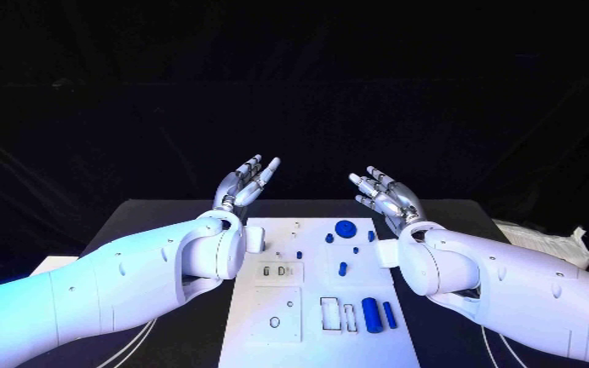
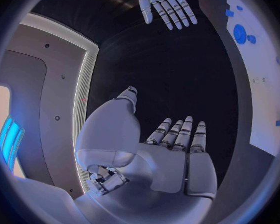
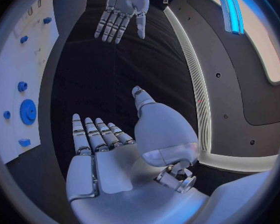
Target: Assemble the parts on the task board
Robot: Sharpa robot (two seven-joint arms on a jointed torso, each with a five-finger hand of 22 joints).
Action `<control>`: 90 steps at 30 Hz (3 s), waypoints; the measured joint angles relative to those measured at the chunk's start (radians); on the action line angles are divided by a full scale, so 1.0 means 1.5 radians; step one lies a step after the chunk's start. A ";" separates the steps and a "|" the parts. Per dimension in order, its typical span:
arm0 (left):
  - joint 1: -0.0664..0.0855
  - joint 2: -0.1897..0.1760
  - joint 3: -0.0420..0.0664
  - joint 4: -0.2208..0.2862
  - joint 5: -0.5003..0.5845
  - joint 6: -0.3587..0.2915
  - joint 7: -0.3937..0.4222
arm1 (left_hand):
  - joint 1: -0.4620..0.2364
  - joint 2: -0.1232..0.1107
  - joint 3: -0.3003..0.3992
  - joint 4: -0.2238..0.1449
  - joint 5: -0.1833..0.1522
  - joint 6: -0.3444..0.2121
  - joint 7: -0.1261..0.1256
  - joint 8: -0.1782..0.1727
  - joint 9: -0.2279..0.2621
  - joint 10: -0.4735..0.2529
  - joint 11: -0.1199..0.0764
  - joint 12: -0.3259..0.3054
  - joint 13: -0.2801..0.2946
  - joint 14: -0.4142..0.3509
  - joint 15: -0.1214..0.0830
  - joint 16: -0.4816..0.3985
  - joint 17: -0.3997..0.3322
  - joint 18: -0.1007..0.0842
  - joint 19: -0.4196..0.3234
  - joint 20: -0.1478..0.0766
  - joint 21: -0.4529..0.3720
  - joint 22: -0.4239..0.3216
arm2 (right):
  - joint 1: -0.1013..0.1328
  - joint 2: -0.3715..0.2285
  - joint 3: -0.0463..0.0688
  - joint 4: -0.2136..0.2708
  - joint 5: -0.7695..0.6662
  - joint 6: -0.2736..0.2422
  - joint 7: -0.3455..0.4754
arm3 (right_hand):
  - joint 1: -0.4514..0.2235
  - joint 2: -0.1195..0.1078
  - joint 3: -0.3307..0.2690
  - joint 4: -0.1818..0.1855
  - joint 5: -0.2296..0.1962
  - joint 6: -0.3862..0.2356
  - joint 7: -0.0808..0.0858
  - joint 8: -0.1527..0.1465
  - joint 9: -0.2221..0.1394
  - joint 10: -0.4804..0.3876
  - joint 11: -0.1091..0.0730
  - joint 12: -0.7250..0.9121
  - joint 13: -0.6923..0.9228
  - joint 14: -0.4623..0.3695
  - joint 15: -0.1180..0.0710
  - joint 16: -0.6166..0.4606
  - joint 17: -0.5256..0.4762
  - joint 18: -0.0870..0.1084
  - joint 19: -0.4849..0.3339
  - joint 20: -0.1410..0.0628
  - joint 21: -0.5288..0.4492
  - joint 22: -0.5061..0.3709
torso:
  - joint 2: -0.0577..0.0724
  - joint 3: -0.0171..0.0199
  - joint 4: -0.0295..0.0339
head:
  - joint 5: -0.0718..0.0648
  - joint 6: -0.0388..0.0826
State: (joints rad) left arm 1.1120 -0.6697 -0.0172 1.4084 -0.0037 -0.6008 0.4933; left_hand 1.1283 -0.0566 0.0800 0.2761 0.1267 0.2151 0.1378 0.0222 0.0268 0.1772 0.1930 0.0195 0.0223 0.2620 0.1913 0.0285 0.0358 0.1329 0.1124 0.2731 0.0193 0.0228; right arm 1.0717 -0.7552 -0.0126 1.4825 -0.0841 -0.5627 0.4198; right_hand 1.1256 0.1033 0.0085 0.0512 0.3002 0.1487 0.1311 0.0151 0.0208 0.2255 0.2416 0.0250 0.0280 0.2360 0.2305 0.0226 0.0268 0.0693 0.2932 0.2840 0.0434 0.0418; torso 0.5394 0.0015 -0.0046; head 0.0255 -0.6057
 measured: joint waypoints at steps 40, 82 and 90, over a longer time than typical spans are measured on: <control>0.012 -0.175 0.005 0.209 -0.006 0.106 -0.016 | 0.169 0.025 -0.020 -0.060 0.003 0.497 0.043 0.085 0.029 0.593 -0.033 0.083 0.037 0.607 -0.069 0.147 0.124 0.026 0.590 -0.051 0.274 0.120 | 0.066 -0.018 0.025 -0.042 -0.846 0.134 -0.230 | 0.120 -0.076 0.171 -0.166 -0.043 0.598 0.025 0.051 0.032 0.657 -0.095 0.034 0.023 0.756 -0.131 0.127 0.076 0.067 0.497 -0.097 0.327 0.142 | 0.087 -0.0017 0.0144 | -0.047 0.012; 0.020 -0.208 0.009 0.268 -0.005 0.114 -0.031 | 0.169 0.025 -0.025 -0.064 0.003 0.497 0.047 0.075 0.028 0.591 -0.031 0.070 0.035 0.607 -0.069 0.138 0.132 0.026 0.592 -0.049 0.276 0.121 | 0.088 0.025 0.026 -0.062 -1.160 0.269 -0.364 | 0.102 -0.132 0.262 -0.086 -0.065 0.625 -0.002 0.036 0.035 0.647 -0.113 0.026 0.024 0.818 -0.163 0.663 0.495 0.031 0.656 -0.125 0.845 0.683 | 0.154 -0.0115 0.0407 | -0.067 0.025; 0.020 -0.211 0.009 0.270 -0.005 0.115 -0.032 | 0.169 0.025 -0.025 -0.064 0.003 0.497 0.047 0.075 0.028 0.591 -0.031 0.070 0.035 0.607 -0.069 0.138 0.132 0.026 0.592 -0.049 0.276 0.121 | 0.088 0.028 0.027 -0.069 -1.162 0.281 -0.364 | 0.110 -0.125 0.269 -0.079 -0.075 0.637 -0.004 0.036 0.037 0.656 -0.116 0.026 0.024 0.818 -0.163 0.690 0.520 0.024 0.664 -0.126 0.861 0.706 | 0.157 -0.0118 0.0421 | -0.068 0.024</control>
State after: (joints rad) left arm 1.1426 -0.9858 -0.0038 1.8126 -0.0113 -0.4288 0.4447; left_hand 1.3815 -0.0186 0.0425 0.1807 0.1316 0.9611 0.2090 0.1344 0.0683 1.0631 0.1464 0.1241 0.0753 1.1726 0.0877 0.2351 0.2338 0.1717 1.0005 0.1998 0.4336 0.2048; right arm 1.2044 -0.7130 0.0276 1.3788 -1.8266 -0.1414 -0.1262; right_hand 1.2901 -0.0839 0.4116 -0.0676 0.1871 1.1046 0.1245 0.0690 0.0761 1.2099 0.0682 0.0647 0.0640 1.4630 -0.0145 1.0575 0.8066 0.1046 1.2897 0.0949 1.3351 1.1015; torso 0.7751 -0.0162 0.0585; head -0.0767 -0.5693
